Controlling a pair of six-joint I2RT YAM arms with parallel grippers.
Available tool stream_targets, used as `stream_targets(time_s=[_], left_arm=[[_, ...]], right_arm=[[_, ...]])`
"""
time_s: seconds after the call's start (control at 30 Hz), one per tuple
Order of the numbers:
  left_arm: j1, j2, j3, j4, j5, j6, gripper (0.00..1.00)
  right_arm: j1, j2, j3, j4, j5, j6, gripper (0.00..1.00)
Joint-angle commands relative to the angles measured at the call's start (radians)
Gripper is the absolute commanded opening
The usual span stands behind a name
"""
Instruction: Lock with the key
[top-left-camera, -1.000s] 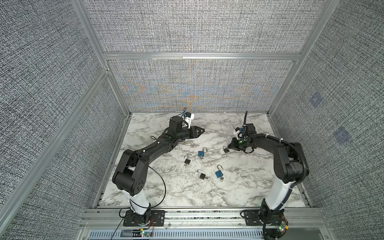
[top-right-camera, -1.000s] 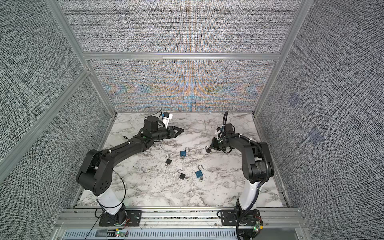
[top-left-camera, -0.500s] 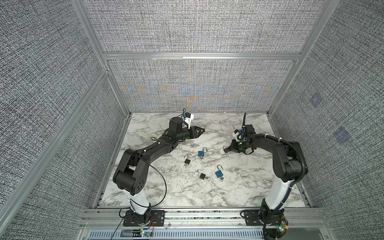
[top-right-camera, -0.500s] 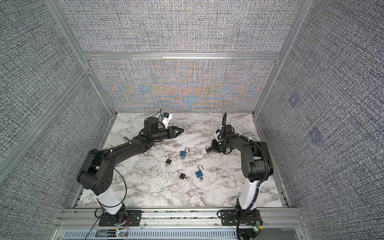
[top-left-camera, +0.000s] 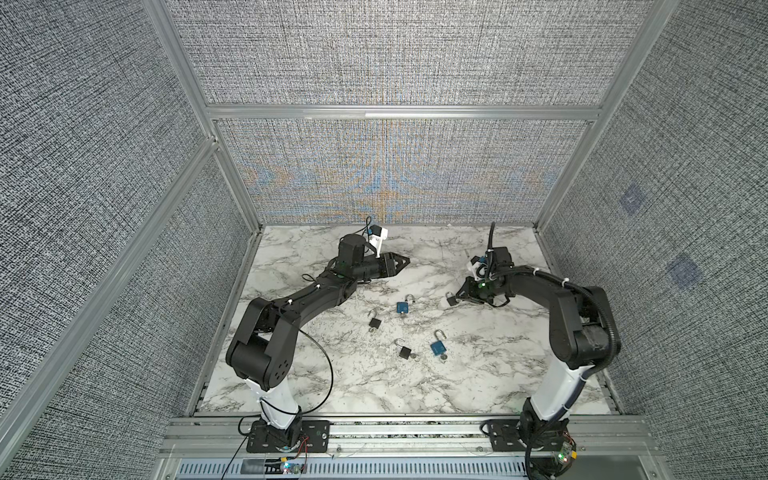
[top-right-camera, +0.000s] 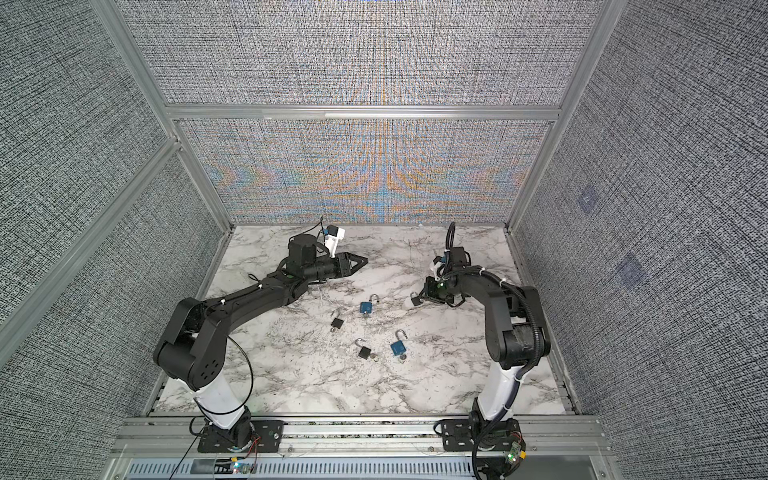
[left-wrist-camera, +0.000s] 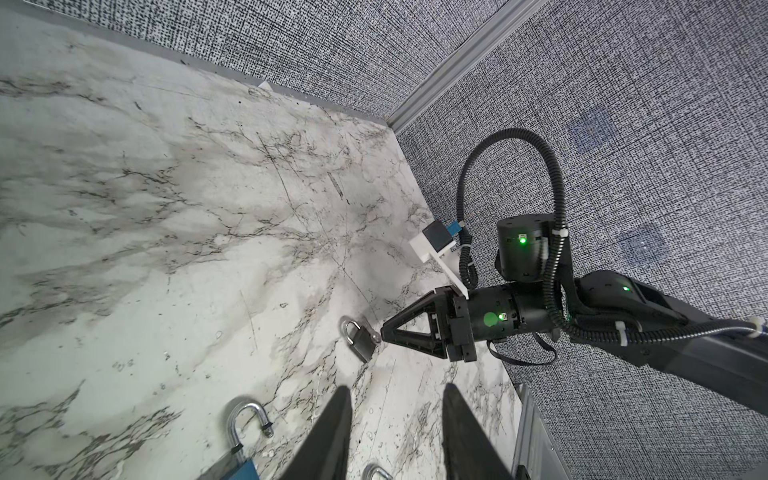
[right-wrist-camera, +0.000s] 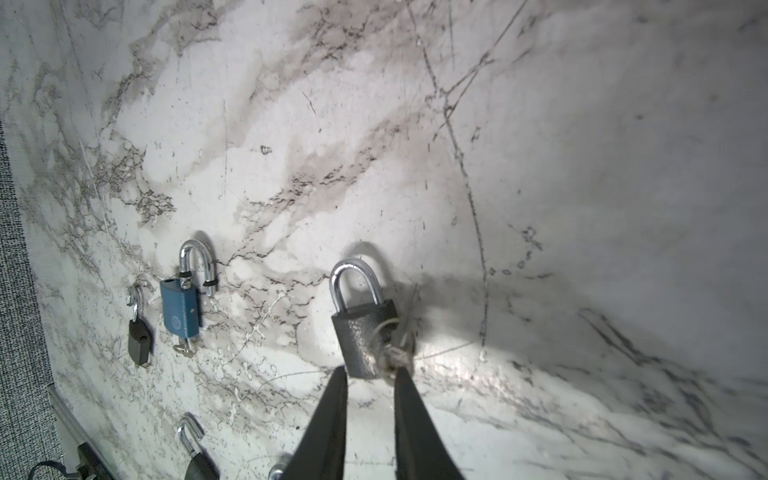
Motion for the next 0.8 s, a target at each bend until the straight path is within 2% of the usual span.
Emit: stream_targets(time_s=[0.0, 0.43, 0.77], left_arm=[[0.001, -0.002, -0.001, 0.041, 0.017, 0.001, 0.39], [0.002, -0.012, -0.017, 0.032, 0.014, 0.008, 0.39], [0.001, -0.072, -0.082, -0.073, -0.038, 0.076, 0.39]], right_arm=[[0.002, -0.021, 0.006, -0.032, 0.035, -0.009, 0.23], [0.020, -0.066, -0.015, -0.031, 0.056, -0.002, 0.24], [0.218, -0.281, -0.142, -0.060, 0.214, 0.028, 0.24]])
